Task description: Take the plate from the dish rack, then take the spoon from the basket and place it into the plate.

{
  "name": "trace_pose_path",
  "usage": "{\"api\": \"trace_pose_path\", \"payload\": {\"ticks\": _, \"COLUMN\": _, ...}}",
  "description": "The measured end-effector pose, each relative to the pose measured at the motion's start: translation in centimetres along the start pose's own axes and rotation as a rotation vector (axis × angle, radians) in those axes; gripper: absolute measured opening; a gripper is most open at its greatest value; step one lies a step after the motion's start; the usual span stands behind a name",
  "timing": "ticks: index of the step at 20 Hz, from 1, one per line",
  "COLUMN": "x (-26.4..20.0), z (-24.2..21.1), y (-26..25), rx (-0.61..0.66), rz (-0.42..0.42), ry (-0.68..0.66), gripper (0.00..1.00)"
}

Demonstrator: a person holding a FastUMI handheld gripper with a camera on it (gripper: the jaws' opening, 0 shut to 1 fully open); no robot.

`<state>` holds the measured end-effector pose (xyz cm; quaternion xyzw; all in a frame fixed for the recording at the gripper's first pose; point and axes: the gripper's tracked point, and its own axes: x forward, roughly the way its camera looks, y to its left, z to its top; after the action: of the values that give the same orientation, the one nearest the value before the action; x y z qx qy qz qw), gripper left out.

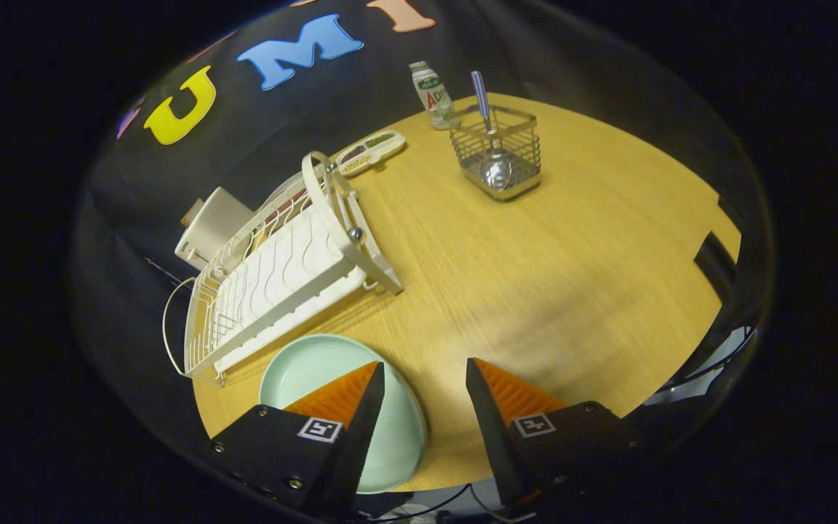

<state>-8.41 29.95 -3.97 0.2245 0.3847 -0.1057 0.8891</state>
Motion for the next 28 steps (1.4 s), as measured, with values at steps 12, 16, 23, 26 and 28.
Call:
{"api": "trace_pose_path", "payload": {"ticks": 12, "x": -1.4, "z": 25.1, "y": -6.7, "rx": -0.085, "rz": -0.378, "ry": -0.435, "gripper": 0.70}}
{"api": "trace_pose_path", "payload": {"ticks": 16, "x": 2.8, "z": 27.9, "y": -7.6, "rx": -0.052, "rz": -0.351, "ry": -0.415, "gripper": 0.71}}
{"api": "trace_pose_path", "payload": {"ticks": 23, "x": 9.1, "z": 29.3, "y": -7.6, "rx": -0.059, "rz": -0.258, "ry": -0.346, "gripper": 0.61}}
{"api": "trace_pose_path", "payload": {"ticks": 26, "x": 10.6, "z": 29.2, "y": -7.8, "rx": -0.055, "rz": -0.256, "ry": -0.325, "gripper": 0.61}}
{"api": "trace_pose_path", "payload": {"ticks": 28, "x": 11.6, "z": 28.9, "y": -7.6, "rx": -0.040, "rz": -0.237, "ry": -0.314, "gripper": 0.46}}
